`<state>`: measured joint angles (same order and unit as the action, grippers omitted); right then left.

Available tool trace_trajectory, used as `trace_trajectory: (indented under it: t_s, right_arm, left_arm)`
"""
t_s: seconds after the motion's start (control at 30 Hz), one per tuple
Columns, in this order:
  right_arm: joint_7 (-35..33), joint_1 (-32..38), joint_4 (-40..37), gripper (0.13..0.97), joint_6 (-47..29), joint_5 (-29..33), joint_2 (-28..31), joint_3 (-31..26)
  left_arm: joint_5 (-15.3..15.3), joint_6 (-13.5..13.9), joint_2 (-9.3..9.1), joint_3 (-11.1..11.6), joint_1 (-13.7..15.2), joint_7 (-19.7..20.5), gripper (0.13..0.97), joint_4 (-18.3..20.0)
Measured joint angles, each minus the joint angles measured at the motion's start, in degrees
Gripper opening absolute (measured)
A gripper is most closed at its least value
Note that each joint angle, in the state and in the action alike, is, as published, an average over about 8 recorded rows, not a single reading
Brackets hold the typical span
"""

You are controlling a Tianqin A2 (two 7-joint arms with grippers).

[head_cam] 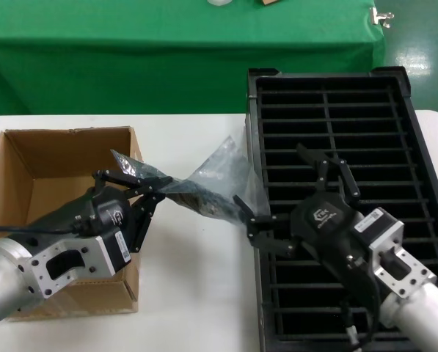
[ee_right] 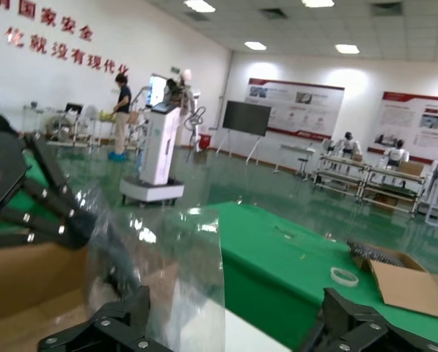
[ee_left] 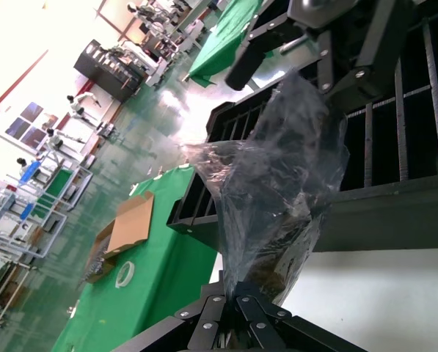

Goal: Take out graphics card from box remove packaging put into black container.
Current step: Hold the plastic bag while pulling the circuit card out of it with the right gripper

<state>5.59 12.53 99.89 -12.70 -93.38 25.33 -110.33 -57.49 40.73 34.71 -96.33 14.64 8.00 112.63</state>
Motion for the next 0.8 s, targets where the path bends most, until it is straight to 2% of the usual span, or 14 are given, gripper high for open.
trace_trajectory:
  t_s: [0.17, 0.43, 0.47, 0.73, 0.8]
  right_arm:
    - [-0.78, -0.81, 0.01, 0.831, -1.95, -0.54, 1.48, 1.07]
    - [-3.69, -1.12, -1.10, 0.665, -4.86, -1.17, 1.84, 1.39]
    - [-3.86, -1.24, -1.02, 0.665, -5.09, -1.11, 1.94, 1.35]
    - [-5.30, -2.22, -0.33, 0.447, -6.51, -0.53, 2.34, 0.94]
    - [-5.76, -2.31, -0.41, 0.425, -6.82, -0.35, 2.29, 0.74]
  left_arm:
    - [0.00, 0.00, 0.00, 0.00, 0.00, 0.00, 0.139, 0.00]
    - [0.00, 0.00, 0.00, 0.00, 0.00, 0.00, 0.139, 0.00]
    - [0.00, 0.00, 0.00, 0.00, 0.00, 0.00, 0.139, 0.00]
    - [0.00, 0.00, 0.00, 0.00, 0.00, 0.00, 0.139, 0.00]
    - [0.00, 0.00, 0.00, 0.00, 0.00, 0.00, 0.139, 0.00]
